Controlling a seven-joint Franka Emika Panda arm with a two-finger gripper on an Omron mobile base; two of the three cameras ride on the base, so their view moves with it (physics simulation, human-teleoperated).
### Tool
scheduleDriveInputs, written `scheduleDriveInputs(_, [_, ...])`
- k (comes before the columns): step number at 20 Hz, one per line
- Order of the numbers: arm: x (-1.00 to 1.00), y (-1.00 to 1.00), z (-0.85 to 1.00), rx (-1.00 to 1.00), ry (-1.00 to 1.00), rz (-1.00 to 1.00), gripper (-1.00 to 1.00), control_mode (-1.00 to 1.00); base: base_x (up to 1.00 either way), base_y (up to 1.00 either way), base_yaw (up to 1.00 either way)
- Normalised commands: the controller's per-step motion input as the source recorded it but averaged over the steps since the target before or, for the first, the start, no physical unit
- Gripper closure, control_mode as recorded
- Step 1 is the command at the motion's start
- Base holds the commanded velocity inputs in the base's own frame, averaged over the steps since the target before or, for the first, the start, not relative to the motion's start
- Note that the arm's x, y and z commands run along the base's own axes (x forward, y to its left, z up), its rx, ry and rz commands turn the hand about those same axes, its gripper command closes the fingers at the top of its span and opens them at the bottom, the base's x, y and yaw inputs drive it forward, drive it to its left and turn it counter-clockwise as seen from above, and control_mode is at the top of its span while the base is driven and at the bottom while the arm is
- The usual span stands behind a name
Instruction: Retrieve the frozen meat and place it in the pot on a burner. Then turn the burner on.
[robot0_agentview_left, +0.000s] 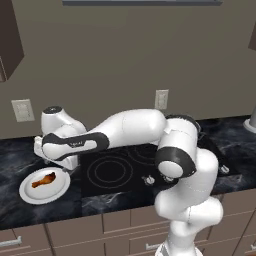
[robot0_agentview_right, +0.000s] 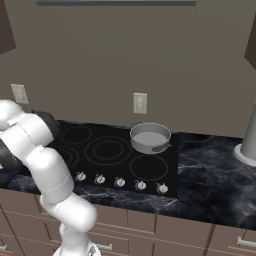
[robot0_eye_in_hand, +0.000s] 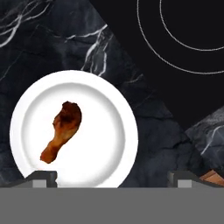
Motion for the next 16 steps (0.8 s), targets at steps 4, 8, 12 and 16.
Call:
scheduleDriveInputs(4, [0.01, 0.07, -0.01, 0.00, 0.03, 0.07, -1.00, -1.00, 0.00, 0.00, 0.00])
scheduleDriveInputs(8, [0.02, 0.01, -0.09, -0.02, 0.00, 0.00, -1.00, -1.00, 0.00, 0.00, 0.00])
scheduleDriveInputs(12, [0.07, 0.09, -0.09, -0.03, 0.00, 0.00, -1.00, -1.00, 0.00, 0.00, 0.00])
scheduleDriveInputs(16, [0.16, 0.07, -0.06, -0.03, 0.00, 0.00, -1.00, -1.00, 0.00, 0.00, 0.00])
